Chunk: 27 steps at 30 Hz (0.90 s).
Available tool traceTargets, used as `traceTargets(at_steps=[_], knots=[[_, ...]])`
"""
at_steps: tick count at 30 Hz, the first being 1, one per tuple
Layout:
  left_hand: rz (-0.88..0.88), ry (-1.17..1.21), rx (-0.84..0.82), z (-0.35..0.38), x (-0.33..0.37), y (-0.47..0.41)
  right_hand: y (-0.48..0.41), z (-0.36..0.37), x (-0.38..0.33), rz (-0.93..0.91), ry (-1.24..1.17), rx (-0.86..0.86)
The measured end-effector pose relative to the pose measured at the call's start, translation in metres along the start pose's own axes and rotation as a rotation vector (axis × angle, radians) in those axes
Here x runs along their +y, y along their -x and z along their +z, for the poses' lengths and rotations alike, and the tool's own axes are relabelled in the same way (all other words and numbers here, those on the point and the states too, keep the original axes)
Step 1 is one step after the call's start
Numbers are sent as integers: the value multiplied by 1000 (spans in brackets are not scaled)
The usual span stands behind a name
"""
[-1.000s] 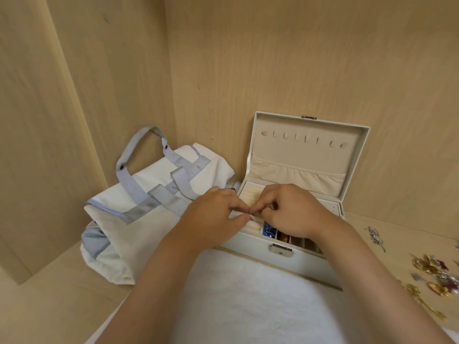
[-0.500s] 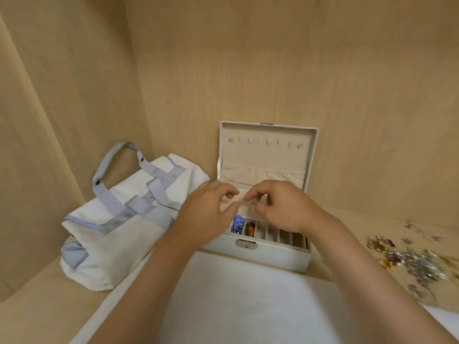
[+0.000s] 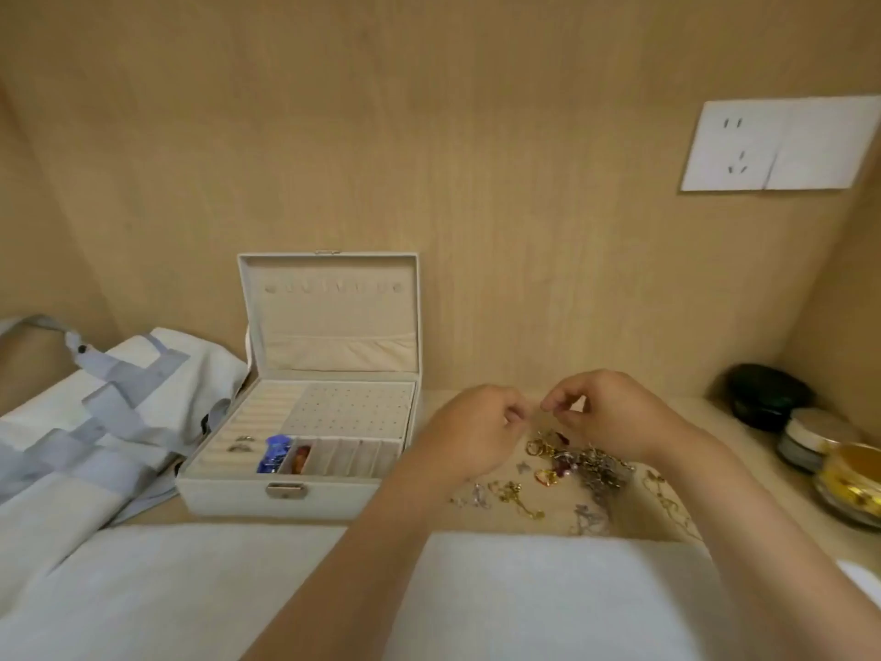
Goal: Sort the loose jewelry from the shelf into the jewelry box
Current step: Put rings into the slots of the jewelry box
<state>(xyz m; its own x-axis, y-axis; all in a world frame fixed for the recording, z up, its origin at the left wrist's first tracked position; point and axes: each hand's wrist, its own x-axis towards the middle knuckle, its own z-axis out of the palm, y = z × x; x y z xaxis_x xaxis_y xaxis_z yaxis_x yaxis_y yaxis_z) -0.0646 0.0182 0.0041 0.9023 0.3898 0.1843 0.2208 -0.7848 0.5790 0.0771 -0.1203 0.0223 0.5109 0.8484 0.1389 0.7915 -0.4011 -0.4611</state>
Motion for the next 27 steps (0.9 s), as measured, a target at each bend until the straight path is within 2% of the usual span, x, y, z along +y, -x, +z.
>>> traceTargets(at_steps=[10,23,27], knots=[[47,-125,-1,40,-11,-24,0,8,20,65,-100,-98],[-3,-80,57,27,-22,-24,-6,18,18,55,65,-125],[-22,-31,20,23,-23,-25,-6,23,15,25,131,-114]])
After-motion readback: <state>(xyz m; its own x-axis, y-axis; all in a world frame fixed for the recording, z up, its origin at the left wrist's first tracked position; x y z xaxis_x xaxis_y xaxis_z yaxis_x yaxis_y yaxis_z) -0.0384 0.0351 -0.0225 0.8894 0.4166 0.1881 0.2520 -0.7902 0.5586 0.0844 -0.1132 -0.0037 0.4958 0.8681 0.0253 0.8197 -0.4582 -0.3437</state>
